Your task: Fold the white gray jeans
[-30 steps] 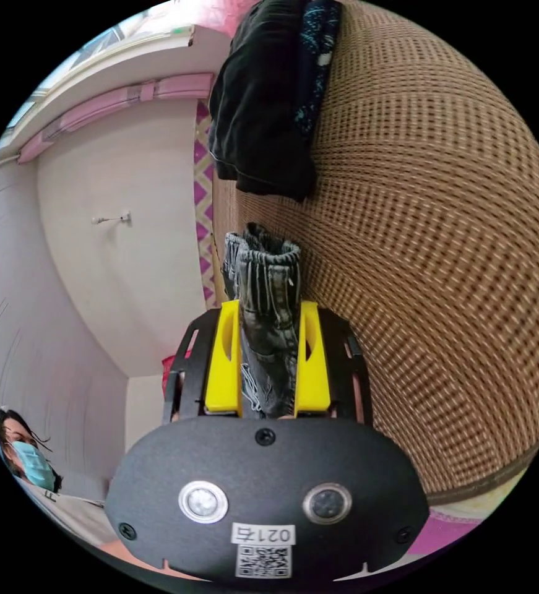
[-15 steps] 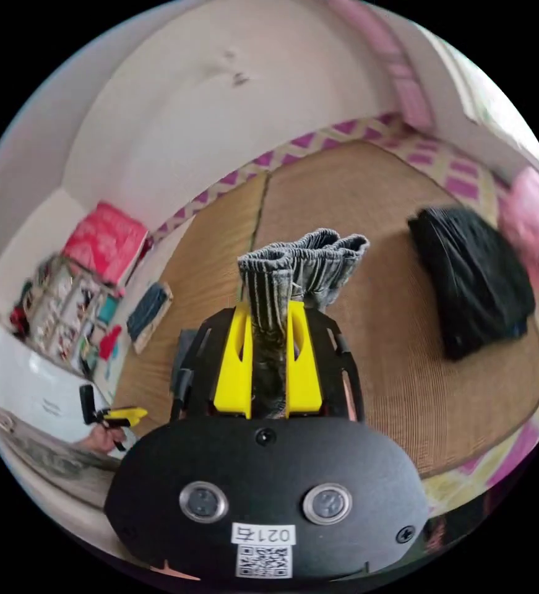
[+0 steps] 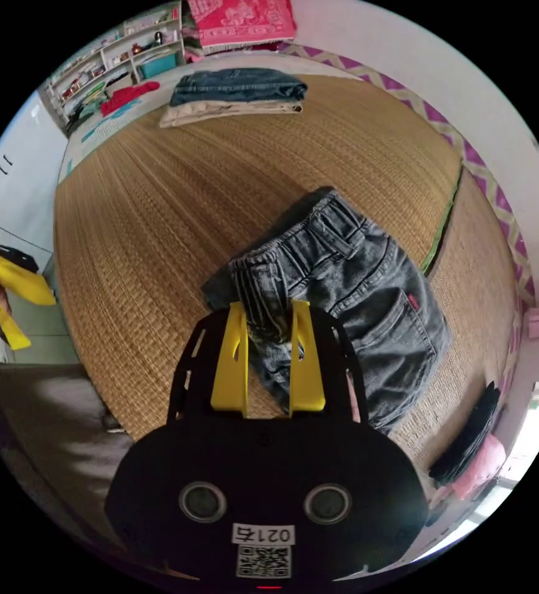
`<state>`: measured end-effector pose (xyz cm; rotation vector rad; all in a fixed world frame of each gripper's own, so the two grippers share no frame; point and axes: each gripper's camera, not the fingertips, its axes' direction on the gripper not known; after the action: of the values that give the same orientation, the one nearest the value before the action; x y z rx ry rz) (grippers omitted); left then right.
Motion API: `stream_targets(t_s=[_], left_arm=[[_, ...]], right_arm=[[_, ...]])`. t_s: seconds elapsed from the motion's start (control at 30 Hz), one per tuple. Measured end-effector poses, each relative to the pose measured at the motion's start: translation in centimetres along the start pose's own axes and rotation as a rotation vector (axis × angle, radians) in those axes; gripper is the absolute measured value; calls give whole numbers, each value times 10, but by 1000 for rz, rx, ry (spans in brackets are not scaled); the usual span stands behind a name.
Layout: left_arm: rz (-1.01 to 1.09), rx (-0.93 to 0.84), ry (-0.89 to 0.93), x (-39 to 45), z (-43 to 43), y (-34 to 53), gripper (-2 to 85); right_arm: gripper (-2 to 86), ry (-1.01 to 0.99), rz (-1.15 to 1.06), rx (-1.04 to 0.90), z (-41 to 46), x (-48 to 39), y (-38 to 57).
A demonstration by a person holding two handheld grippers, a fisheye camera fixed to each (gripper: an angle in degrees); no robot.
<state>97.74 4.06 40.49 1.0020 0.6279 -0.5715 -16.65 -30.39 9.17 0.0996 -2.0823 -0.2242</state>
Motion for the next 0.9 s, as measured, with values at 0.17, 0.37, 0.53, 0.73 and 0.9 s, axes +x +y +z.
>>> stream_targets(t_s=[0.17, 0.37, 0.53, 0.73, 0.9], left_arm=[[-25, 23, 11, -30, -2, 1, 103], [-34, 45, 38, -58, 25, -42, 104], [-42, 54, 8, -79, 60, -101, 121], [-134, 2, -18, -139, 124, -151, 184], [-263, -93, 127, -205, 164, -164, 189]], right_arm=[[66, -302, 26, 132, -56, 32, -5], [-2, -72, 8, 32, 10, 46, -29], [-5, -95, 60, 156, -42, 107, -4], [49, -207, 565, 216, -64, 309, 127], [134, -479, 770, 43, 19, 433, 211]])
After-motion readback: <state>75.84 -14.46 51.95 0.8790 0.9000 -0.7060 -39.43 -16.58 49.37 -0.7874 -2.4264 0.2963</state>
